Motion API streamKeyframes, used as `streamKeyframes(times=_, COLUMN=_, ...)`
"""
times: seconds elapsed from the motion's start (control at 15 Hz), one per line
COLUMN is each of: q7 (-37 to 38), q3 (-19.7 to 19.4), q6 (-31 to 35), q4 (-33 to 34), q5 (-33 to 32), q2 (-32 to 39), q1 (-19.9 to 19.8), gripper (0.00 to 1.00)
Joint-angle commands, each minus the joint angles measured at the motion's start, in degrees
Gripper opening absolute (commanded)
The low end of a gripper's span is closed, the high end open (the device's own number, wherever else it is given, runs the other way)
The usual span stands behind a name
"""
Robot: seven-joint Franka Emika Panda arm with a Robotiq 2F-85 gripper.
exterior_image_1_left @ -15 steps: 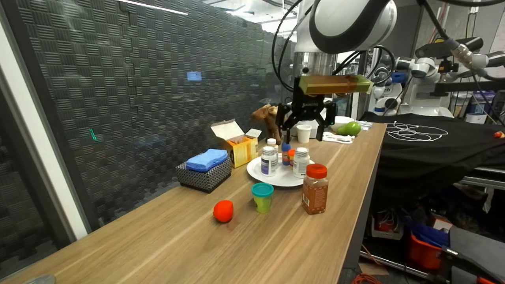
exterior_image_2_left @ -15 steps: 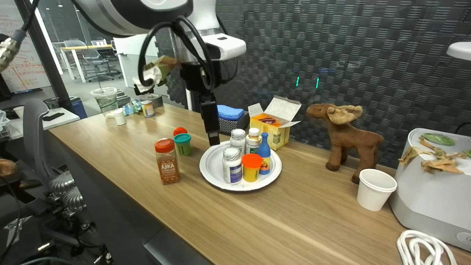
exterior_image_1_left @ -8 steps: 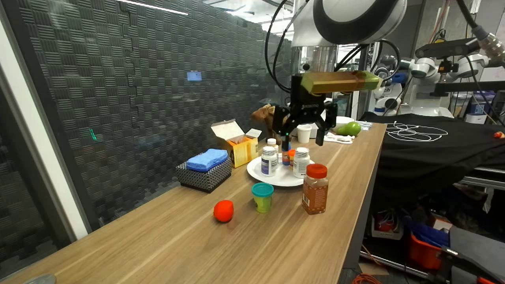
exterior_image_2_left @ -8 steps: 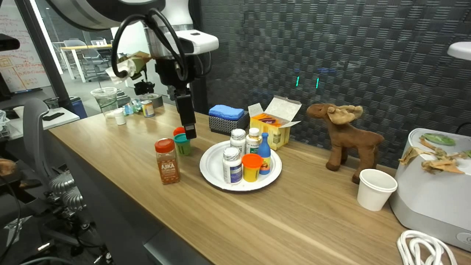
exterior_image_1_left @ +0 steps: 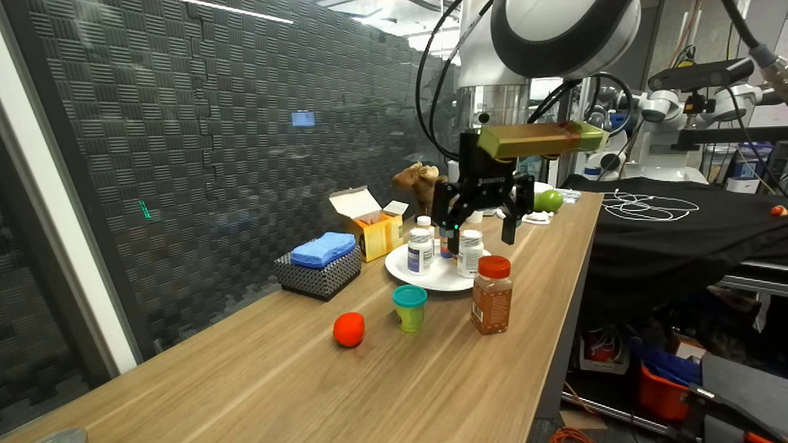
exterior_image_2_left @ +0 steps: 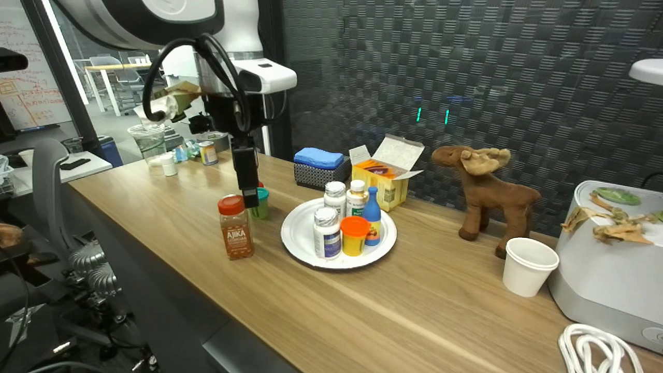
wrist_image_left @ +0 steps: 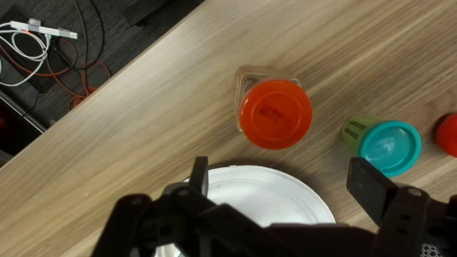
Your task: Pick up all the objects surrounding the white plate and arrange them on the plate
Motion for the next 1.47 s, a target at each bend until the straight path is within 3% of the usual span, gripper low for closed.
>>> streamKeyframes(times=0.0, q7=-2.9, q3=0.4, q6=-0.5, q4=-1.0, q5=3.5, q2=-1.1, q1=0.4, gripper=1.0)
streamKeyframes(times=0.67, q7=-4.7, q3=0.5, q6=-1.9, q4=-1.8, q5=7.3, q2=-0.7, q1=0.8, gripper=1.0)
streamKeyframes(times=0.73, q7=-4.7, q3=0.5, q6=-2.1, q4=-2.0, q5=7.5, q2=-0.7, q1=0.8, gripper=0.81)
streamKeyframes(times=1.07, q7=-4.1, q3=0.5, q6=-3.4, q4=-2.4, q5=7.6, q2=-1.2, q1=0.8, gripper=0.42)
streamKeyframes(times=1.27, q7=-2.7, q3=0.4, q6=-3.8, q4=-2.3, q5=6.5, q2=-1.4, q1=0.5, gripper=0.24)
streamKeyframes(times=1.4, q7=-2.2, q3=0.3, q6=-3.9, q4=-2.0, q5=5.4, q2=-1.7, q1=0.4, gripper=0.24)
